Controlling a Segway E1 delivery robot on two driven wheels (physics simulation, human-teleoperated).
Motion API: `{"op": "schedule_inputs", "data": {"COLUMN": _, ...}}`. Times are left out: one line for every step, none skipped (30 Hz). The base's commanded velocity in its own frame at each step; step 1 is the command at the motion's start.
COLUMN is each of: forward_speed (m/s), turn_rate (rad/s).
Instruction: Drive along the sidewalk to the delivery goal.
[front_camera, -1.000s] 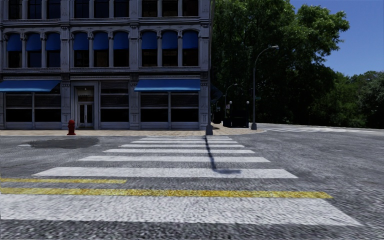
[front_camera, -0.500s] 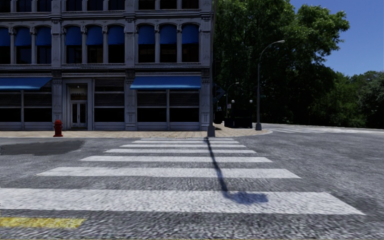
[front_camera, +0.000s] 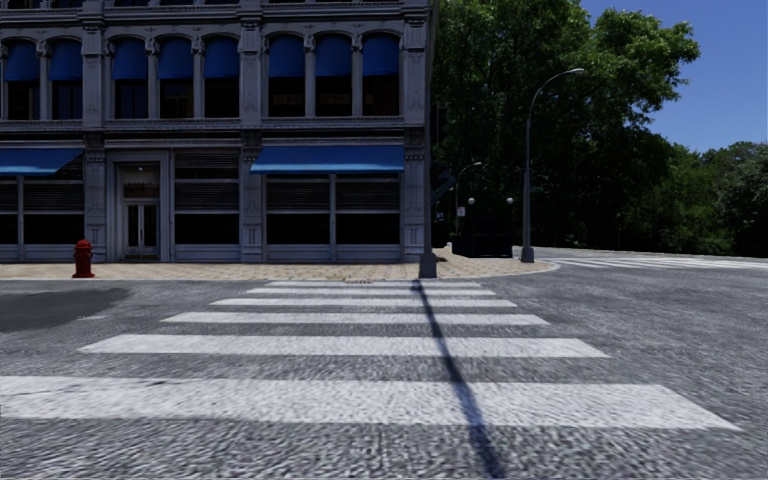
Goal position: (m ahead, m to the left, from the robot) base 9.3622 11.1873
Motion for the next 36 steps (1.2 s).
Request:
{"op": "schedule_inputs", "data": {"forward_speed": 2.00, "turn_rate": 0.08}}
{"op": "schedule_inputs", "data": {"forward_speed": 2.00, "turn_rate": 0.08}}
{"op": "schedule_inputs", "data": {"forward_speed": 2.00, "turn_rate": 0.08}}
{"op": "schedule_inputs", "data": {"forward_speed": 2.00, "turn_rate": 0.08}}
{"op": "schedule_inputs", "data": {"forward_speed": 2.00, "turn_rate": 0.08}}
{"op": "schedule_inputs", "data": {"forward_speed": 2.00, "turn_rate": 0.08}}
{"op": "schedule_inputs", "data": {"forward_speed": 2.00, "turn_rate": 0.08}}
{"op": "schedule_inputs", "data": {"forward_speed": 2.00, "turn_rate": 0.08}}
{"op": "schedule_inputs", "data": {"forward_speed": 2.00, "turn_rate": 0.08}}
{"op": "schedule_inputs", "data": {"forward_speed": 2.00, "turn_rate": 0.08}}
{"op": "schedule_inputs", "data": {"forward_speed": 2.00, "turn_rate": 0.08}}
{"op": "schedule_inputs", "data": {"forward_speed": 2.00, "turn_rate": 0.08}}
{"op": "schedule_inputs", "data": {"forward_speed": 2.00, "turn_rate": 0.09}}
{"op": "schedule_inputs", "data": {"forward_speed": 2.00, "turn_rate": 0.09}}
{"op": "schedule_inputs", "data": {"forward_speed": 2.00, "turn_rate": 0.09}}
{"op": "schedule_inputs", "data": {"forward_speed": 2.00, "turn_rate": 0.09}}
{"op": "schedule_inputs", "data": {"forward_speed": 2.00, "turn_rate": 0.09}}
{"op": "schedule_inputs", "data": {"forward_speed": 2.00, "turn_rate": 0.09}}
{"op": "schedule_inputs", "data": {"forward_speed": 2.00, "turn_rate": 0.11}}
{"op": "schedule_inputs", "data": {"forward_speed": 2.00, "turn_rate": 0.12}}
{"op": "schedule_inputs", "data": {"forward_speed": 2.00, "turn_rate": 0.13}}
{"op": "schedule_inputs", "data": {"forward_speed": 2.00, "turn_rate": 0.14}}
{"op": "schedule_inputs", "data": {"forward_speed": 2.00, "turn_rate": 0.15}}
{"op": "schedule_inputs", "data": {"forward_speed": 2.00, "turn_rate": 0.15}}
{"op": "schedule_inputs", "data": {"forward_speed": 2.00, "turn_rate": 0.15}}
{"op": "schedule_inputs", "data": {"forward_speed": 2.00, "turn_rate": 0.15}}
{"op": "schedule_inputs", "data": {"forward_speed": 2.00, "turn_rate": 0.15}}
{"op": "schedule_inputs", "data": {"forward_speed": 2.00, "turn_rate": 0.15}}
{"op": "schedule_inputs", "data": {"forward_speed": 2.00, "turn_rate": 0.15}}
{"op": "schedule_inputs", "data": {"forward_speed": 2.00, "turn_rate": 0.15}}
{"op": "schedule_inputs", "data": {"forward_speed": 2.00, "turn_rate": 0.15}}
{"op": "schedule_inputs", "data": {"forward_speed": 2.00, "turn_rate": 0.15}}
{"op": "schedule_inputs", "data": {"forward_speed": 2.00, "turn_rate": 0.15}}
{"op": "schedule_inputs", "data": {"forward_speed": 2.00, "turn_rate": 0.15}}
{"op": "schedule_inputs", "data": {"forward_speed": 2.00, "turn_rate": 0.15}}
{"op": "schedule_inputs", "data": {"forward_speed": 2.00, "turn_rate": 0.15}}
